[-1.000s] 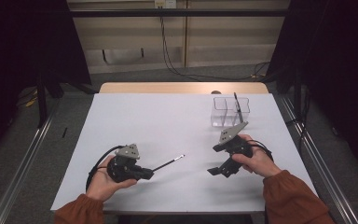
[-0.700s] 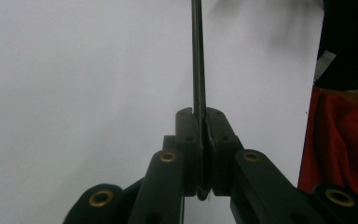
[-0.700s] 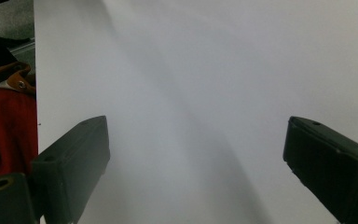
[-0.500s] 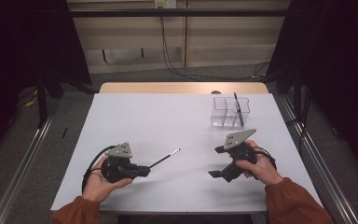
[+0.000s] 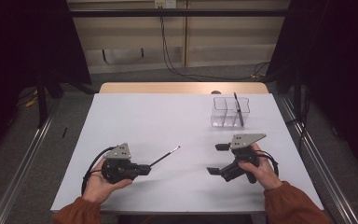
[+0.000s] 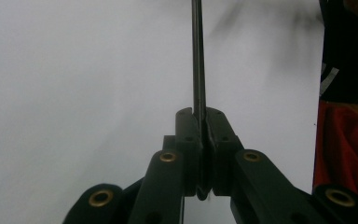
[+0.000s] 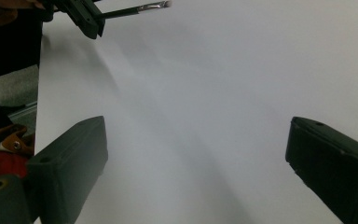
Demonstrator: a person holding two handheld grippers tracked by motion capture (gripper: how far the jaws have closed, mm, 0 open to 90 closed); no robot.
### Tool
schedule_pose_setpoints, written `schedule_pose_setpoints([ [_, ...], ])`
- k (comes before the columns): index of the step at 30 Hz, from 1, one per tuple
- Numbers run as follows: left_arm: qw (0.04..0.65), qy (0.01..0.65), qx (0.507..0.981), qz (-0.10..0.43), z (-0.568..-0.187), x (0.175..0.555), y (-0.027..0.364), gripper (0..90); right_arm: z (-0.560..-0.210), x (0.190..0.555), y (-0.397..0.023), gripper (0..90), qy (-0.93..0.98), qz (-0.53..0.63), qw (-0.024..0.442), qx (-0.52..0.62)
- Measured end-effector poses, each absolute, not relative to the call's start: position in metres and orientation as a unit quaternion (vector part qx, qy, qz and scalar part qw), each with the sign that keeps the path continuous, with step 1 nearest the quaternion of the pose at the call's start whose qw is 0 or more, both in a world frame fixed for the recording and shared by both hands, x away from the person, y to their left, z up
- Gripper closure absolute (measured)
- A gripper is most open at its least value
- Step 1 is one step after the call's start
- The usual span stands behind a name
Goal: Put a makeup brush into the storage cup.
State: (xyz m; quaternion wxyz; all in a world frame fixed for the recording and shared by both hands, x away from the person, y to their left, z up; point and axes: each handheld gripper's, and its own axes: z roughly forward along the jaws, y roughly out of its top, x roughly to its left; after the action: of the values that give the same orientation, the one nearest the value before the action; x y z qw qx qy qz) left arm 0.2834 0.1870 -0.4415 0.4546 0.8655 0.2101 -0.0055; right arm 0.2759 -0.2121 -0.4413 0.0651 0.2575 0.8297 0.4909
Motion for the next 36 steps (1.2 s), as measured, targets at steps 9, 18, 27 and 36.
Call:
schedule_pose_setpoints([
  [9, 0.488, 0.213, 0.846, -0.002, -0.444, 0.283, 0.187, 85.3, -0.448, 0.272, -0.209, 4.5, 0.805, 0.525, 0.086, 0.263],
  [18, 0.521, 0.213, 0.827, 0.001, -0.443, 0.281, 0.185, 85.3, -0.445, 0.27, -0.203, 5.0, 0.786, 0.545, 0.105, 0.272],
  [27, 0.553, 0.205, 0.808, 0.002, -0.441, 0.279, 0.181, 85.3, -0.44, 0.267, -0.197, 7.9, 0.773, 0.572, 0.104, 0.254],
  [36, 0.581, 0.207, 0.787, 0.003, -0.438, 0.279, 0.174, 85.3, -0.435, 0.267, -0.186, 8.1, 0.759, 0.597, 0.106, 0.238],
])
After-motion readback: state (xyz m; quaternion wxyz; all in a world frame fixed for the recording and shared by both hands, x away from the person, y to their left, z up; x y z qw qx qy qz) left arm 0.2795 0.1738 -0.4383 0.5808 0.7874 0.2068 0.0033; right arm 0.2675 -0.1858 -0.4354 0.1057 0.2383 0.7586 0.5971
